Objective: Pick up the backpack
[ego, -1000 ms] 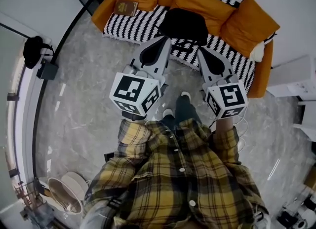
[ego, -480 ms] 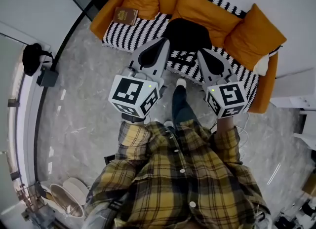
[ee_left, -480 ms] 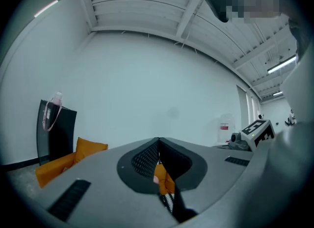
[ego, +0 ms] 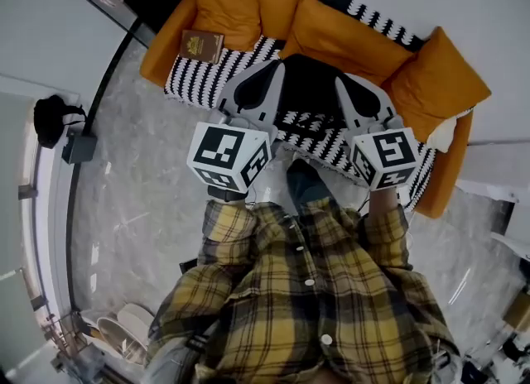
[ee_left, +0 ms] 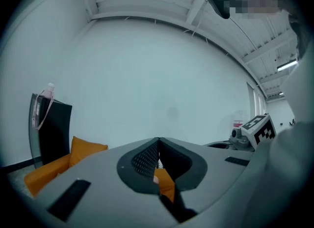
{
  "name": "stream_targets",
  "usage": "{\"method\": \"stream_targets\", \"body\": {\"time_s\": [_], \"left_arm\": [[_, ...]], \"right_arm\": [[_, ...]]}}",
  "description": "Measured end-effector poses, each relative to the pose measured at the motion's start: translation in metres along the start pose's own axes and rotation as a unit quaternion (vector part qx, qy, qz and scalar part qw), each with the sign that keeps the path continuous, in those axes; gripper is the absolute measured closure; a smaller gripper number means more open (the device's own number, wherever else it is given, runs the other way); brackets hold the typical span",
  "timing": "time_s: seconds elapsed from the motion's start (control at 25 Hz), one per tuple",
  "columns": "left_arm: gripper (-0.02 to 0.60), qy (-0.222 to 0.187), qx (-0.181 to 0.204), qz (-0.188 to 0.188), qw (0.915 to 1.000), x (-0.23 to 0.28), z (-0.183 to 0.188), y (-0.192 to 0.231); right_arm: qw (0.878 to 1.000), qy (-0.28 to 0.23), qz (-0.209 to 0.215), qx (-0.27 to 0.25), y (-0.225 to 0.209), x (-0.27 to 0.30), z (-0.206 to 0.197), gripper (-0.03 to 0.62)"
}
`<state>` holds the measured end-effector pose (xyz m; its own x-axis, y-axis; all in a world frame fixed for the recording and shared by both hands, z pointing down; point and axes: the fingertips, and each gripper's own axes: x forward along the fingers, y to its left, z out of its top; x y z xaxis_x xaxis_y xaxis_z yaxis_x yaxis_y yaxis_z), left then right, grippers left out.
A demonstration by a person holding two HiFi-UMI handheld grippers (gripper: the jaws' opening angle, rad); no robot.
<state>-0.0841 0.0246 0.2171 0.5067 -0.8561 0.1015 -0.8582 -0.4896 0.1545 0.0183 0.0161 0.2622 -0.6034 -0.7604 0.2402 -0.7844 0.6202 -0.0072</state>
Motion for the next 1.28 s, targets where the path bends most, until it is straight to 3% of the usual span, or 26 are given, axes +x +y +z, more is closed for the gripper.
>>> {"method": "stream_targets", "body": {"time_s": [0.52,1.28], "left_arm": [[0.565,0.037,0.004,-0.019,0.9991,0.134,0.003,0.029],[0.565,0.095,-0.005,-0.034,0.9949,0.178,-0.032,0.051]], "right_arm": [[0.999,0.025,-0.01,0.02,-0.106,0.07,-0.003,0.579],[0.997,0.057,-0.019,0.038,-0.124,0.103,-0.034,0.579]]}}
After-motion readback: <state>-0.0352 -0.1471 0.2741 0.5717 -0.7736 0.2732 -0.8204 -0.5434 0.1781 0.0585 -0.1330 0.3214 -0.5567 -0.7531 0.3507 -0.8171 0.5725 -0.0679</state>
